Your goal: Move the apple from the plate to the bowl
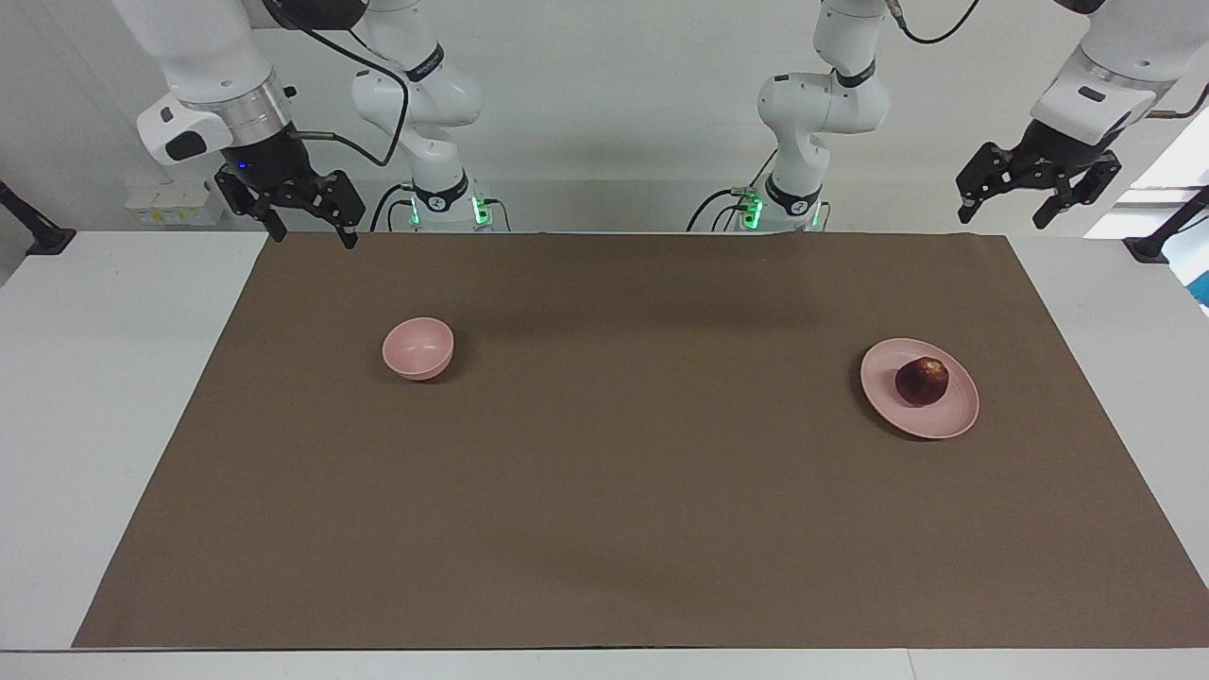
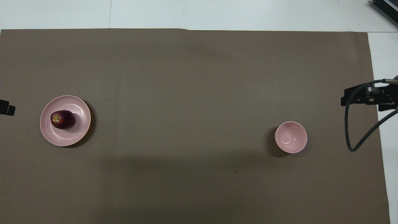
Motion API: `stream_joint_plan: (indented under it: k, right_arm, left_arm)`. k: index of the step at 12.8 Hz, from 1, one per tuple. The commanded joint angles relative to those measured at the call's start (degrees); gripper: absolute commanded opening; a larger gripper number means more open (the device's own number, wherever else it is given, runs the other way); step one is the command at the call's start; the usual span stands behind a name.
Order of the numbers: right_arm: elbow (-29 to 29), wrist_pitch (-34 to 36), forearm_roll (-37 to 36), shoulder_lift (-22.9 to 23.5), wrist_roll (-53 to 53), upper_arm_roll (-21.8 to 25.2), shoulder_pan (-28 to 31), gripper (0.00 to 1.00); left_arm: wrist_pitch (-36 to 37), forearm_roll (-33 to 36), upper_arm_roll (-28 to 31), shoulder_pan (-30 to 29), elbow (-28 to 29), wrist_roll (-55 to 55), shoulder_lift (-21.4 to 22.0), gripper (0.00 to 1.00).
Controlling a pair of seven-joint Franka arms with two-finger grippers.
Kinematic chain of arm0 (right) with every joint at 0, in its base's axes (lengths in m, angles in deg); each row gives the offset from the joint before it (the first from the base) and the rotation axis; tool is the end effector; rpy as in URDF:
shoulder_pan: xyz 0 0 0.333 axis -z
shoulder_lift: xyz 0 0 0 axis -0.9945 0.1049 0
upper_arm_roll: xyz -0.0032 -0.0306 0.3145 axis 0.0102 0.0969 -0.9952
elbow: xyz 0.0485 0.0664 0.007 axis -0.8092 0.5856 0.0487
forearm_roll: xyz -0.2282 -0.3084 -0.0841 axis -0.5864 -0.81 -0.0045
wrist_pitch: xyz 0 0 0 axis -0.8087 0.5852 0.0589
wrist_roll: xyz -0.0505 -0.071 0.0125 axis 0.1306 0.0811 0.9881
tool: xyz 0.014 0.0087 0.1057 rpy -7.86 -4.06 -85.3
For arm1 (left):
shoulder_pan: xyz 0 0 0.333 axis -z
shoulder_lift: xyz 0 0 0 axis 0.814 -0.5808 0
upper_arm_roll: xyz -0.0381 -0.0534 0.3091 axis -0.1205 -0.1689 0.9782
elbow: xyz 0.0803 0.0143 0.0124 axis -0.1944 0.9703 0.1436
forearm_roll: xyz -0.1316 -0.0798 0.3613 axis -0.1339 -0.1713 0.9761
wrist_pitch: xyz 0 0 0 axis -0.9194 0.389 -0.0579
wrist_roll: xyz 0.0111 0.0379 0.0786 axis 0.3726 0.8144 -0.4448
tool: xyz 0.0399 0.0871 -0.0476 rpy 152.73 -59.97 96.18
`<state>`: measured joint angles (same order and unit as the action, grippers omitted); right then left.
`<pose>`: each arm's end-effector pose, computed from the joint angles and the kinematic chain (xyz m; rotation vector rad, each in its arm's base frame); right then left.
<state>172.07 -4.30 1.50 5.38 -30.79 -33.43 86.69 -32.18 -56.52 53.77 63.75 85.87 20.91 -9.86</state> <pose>0.5464 0.0087 0.6476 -3.1181 0.2314 0.0180 0.5309 0.0094 0.6744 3.1308 -0.2474 0.0167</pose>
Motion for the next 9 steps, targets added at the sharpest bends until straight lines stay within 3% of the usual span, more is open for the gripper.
stream_joint_plan:
  k: [1, 9]
  right_arm:
    - [1.84, 0.0, 0.4, -1.37, -1.81, -1.3, 0.01, 1.0]
    - [3.95, -7.28, -0.57, 1.88, -1.28, -2.19, -5.6, 1.0]
  left_arm:
    - [-6.64, -0.78, 0.31, -0.2, 6.05, 0.15, 2.98, 1.0]
    - [-22.19, -0.78, 0.4, -3.53, 17.46, 4.63, 2.1, 1.0]
